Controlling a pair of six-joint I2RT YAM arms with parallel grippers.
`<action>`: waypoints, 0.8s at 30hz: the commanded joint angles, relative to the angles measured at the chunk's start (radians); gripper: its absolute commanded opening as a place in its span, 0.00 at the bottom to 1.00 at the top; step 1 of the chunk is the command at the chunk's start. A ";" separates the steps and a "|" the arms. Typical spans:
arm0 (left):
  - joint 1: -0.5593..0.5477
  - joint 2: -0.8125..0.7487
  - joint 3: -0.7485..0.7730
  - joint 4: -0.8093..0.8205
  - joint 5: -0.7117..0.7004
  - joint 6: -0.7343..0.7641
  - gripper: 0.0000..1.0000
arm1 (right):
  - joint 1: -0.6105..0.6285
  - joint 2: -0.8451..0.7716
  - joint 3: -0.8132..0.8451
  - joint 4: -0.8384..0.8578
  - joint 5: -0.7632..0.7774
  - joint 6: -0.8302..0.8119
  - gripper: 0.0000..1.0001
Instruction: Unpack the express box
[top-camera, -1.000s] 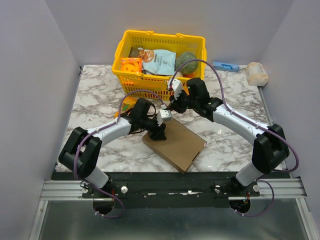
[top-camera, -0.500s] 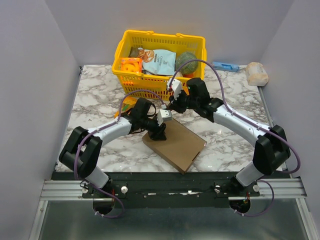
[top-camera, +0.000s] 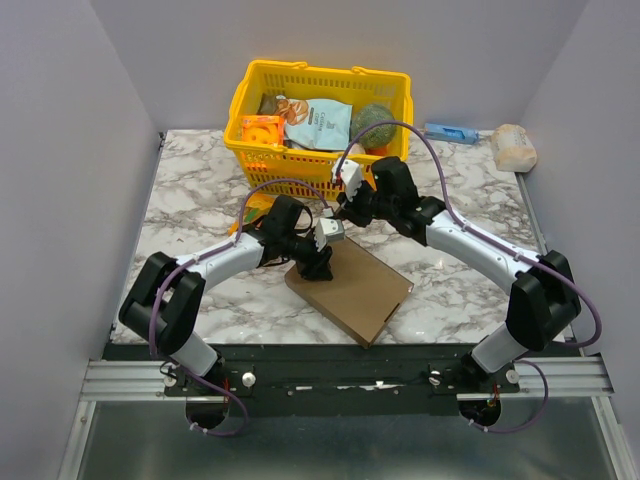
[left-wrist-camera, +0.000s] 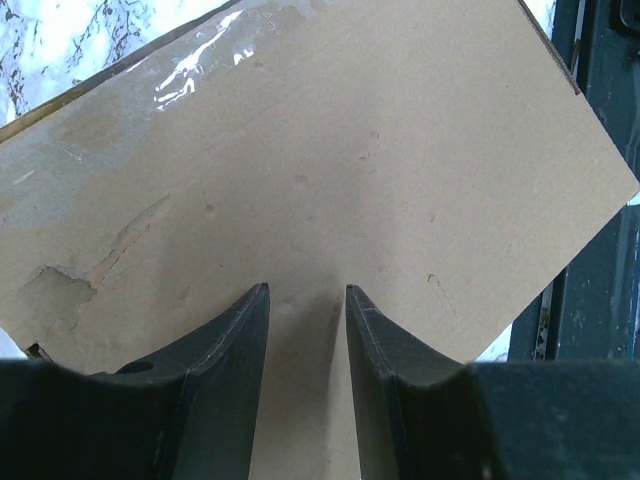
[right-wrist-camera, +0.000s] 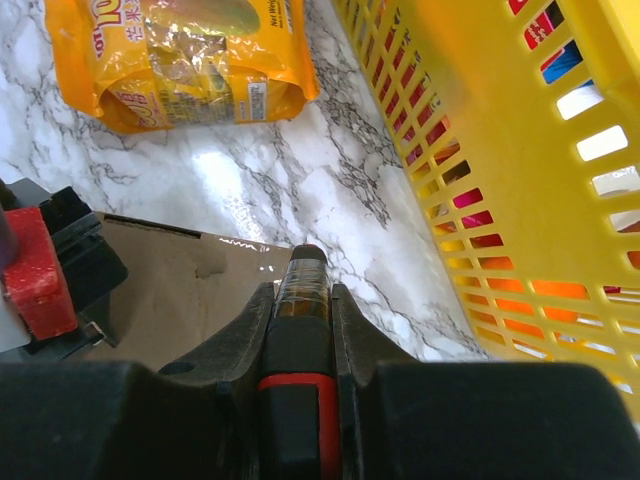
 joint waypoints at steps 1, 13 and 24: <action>0.006 0.024 0.014 -0.055 0.004 0.000 0.46 | 0.011 -0.002 0.029 -0.005 0.023 -0.012 0.00; 0.008 0.022 0.014 -0.054 -0.002 -0.006 0.46 | 0.011 -0.010 0.023 -0.027 -0.035 0.023 0.00; 0.009 0.021 0.010 -0.052 -0.008 -0.010 0.46 | 0.009 0.012 0.029 -0.038 -0.026 0.015 0.00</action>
